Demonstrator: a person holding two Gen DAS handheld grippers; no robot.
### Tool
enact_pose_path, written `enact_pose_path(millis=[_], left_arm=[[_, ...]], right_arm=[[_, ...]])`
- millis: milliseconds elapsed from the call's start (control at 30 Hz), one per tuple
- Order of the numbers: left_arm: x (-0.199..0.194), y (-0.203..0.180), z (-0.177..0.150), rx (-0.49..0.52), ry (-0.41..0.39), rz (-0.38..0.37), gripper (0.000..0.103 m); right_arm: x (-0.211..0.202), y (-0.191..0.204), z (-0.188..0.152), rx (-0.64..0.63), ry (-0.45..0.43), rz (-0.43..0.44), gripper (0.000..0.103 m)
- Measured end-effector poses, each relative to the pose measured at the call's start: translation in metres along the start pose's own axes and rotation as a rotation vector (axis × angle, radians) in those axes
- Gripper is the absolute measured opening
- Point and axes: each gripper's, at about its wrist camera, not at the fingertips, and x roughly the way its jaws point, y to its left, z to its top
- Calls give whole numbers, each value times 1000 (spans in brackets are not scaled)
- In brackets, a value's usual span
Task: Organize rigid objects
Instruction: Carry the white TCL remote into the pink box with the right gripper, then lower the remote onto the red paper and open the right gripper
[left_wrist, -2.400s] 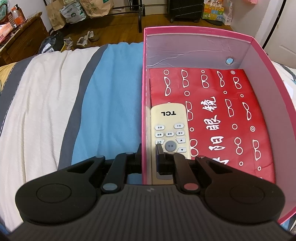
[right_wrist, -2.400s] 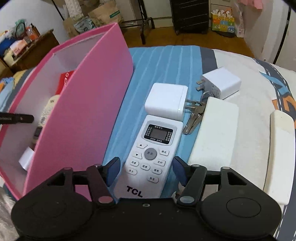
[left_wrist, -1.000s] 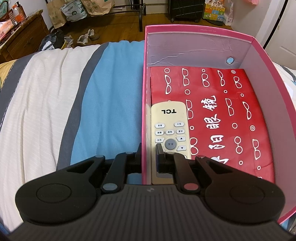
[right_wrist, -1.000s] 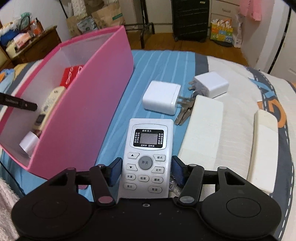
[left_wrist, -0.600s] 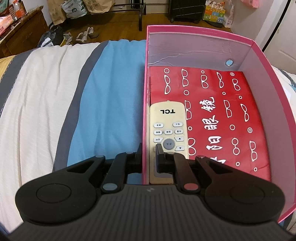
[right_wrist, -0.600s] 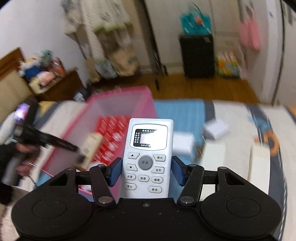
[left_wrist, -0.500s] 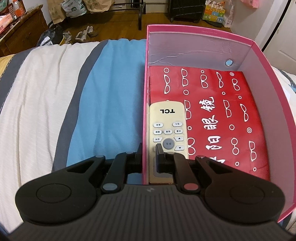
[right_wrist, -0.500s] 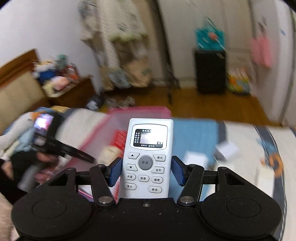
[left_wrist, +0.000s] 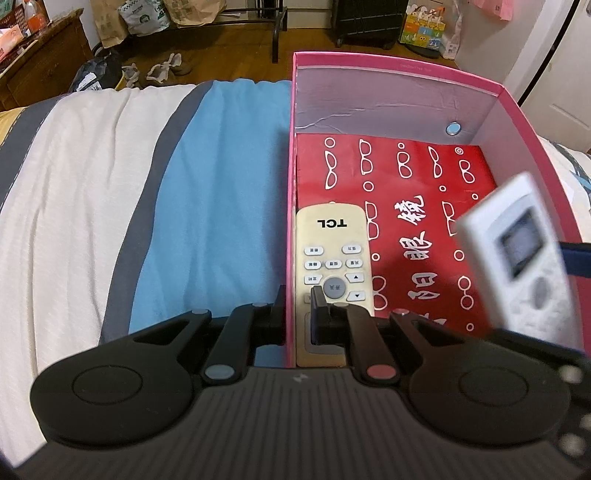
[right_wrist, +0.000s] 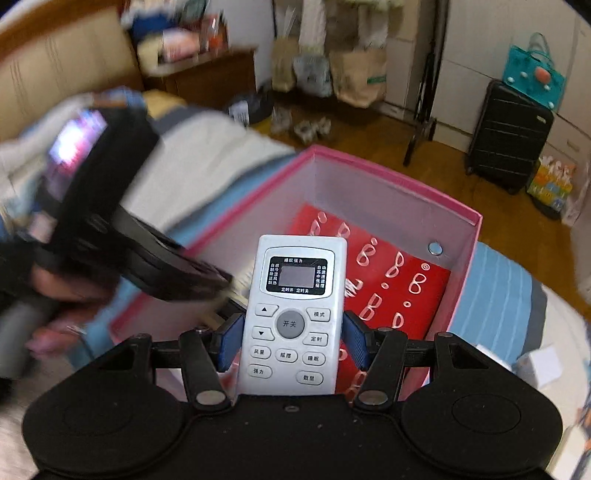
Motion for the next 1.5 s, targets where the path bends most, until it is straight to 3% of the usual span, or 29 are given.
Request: enact_pose_path(millis=[100,200,633,867,967,1000,1067,1167,1367,1500], left_arm=[[1,1,1,-3,3,-4,9],[1,3,1,-5,1,-8,9],[2,2,0,-3,-1,-9,9],[2,2,-1,3,-1,-3,9],[2,1,-1,1,-1,-4,9],[2,2,-1,0,-1,-4,9],[1,1,-1,1,-1,-5,9],[1,1,-1,2,-1,-4,9],[1,0,0,3,-2,-3,9],[-1,-1,-1,12,-5,-1,9]], right_arm=[[17,2,-2,-45,80,-26,62],[27,16,-11,-136,116,-106,62],[58,14,-6,-166,346,-68,62],[44,10,-2,-112,292,-27,62],[36,12,-1,-139,252,-60,60],[34,13,-1,-156,234,-69,56],[31,12,-3,-167,206,-51,25],[35,11,-7,-169,223,-14,8],[43,8,-16,-141,224,-4,8],[5,-3,-17,-85,114,44,9]])
